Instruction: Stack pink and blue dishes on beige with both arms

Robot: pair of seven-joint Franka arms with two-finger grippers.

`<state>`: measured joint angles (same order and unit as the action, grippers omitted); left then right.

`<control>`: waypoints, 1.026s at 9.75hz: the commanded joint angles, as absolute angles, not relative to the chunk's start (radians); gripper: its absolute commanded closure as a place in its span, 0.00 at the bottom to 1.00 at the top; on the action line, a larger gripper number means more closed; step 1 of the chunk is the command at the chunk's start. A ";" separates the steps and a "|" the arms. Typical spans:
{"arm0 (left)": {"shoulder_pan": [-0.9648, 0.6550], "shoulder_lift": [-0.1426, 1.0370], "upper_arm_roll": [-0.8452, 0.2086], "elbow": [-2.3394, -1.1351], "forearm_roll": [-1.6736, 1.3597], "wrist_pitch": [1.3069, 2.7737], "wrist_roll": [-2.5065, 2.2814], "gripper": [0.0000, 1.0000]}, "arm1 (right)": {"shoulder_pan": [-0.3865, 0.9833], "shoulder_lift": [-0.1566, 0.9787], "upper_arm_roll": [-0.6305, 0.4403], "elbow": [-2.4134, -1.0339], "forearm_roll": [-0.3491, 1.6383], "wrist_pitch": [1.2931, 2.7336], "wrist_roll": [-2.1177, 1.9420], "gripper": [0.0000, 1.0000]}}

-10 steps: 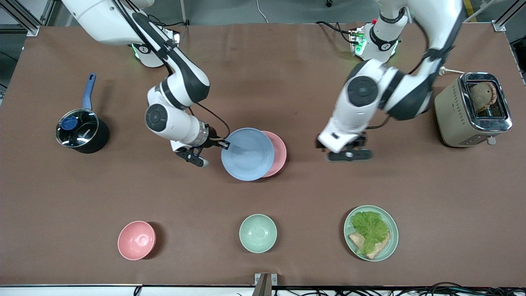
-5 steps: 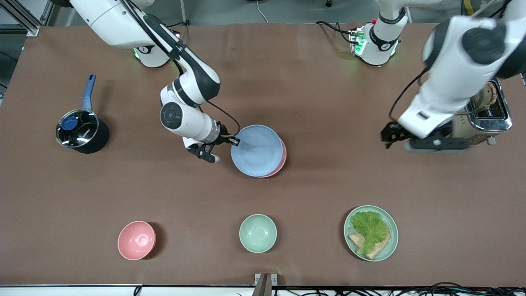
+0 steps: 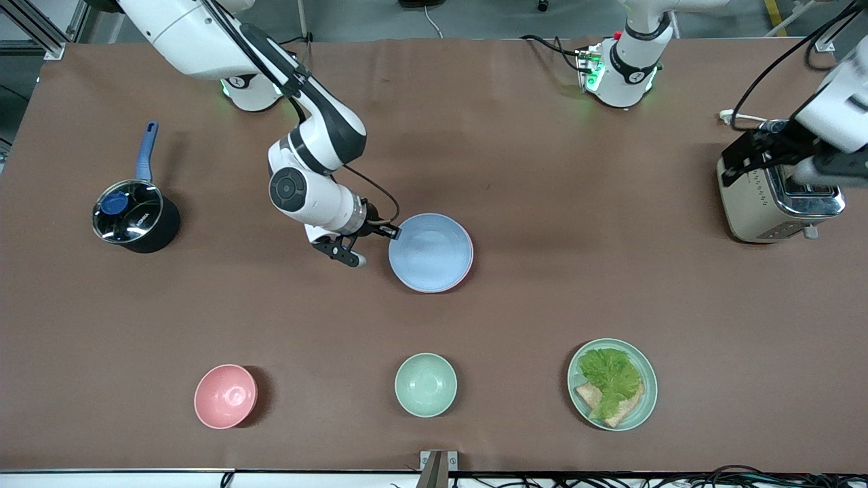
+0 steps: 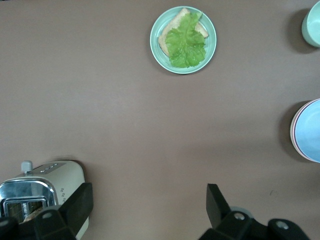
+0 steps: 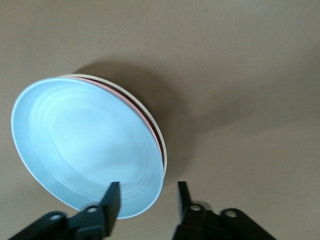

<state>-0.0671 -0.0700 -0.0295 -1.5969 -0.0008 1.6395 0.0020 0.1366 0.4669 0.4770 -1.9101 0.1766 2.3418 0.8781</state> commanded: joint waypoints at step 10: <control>-0.048 -0.031 -0.014 -1.494 -0.025 1.459 0.011 0.00 | -0.014 -0.058 -0.016 -1.625 -0.025 1.596 0.203 0.00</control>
<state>-0.0496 -0.0402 -0.0172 -1.4767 -0.0039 1.4715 0.0094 -0.0194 -0.0664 0.0364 -1.6828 -0.0650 1.6518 0.3008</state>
